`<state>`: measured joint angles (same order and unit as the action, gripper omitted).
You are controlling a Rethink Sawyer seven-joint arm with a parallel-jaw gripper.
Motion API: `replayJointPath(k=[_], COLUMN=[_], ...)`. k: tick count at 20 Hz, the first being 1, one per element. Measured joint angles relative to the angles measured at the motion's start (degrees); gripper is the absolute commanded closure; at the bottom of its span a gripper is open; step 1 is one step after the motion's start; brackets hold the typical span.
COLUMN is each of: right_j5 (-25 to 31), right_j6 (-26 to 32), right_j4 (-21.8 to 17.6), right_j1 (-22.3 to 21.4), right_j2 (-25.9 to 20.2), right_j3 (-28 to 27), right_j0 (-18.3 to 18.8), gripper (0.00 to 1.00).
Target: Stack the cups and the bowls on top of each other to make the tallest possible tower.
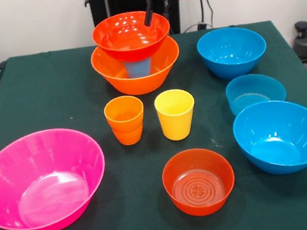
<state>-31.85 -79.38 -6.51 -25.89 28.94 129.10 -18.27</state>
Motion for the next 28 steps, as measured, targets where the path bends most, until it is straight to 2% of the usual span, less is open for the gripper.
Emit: replayJointPath(k=[17,28], right_j5=[0.12,1.31], right_j6=[0.00,-0.01], right_j4=[-0.90,-0.90], right_j1=[-2.45,-3.84], right_j2=[-0.58,-1.45], right_j3=[0.02,0.02], right_j0=[1.78,1.12], gripper=[0.00,0.00])
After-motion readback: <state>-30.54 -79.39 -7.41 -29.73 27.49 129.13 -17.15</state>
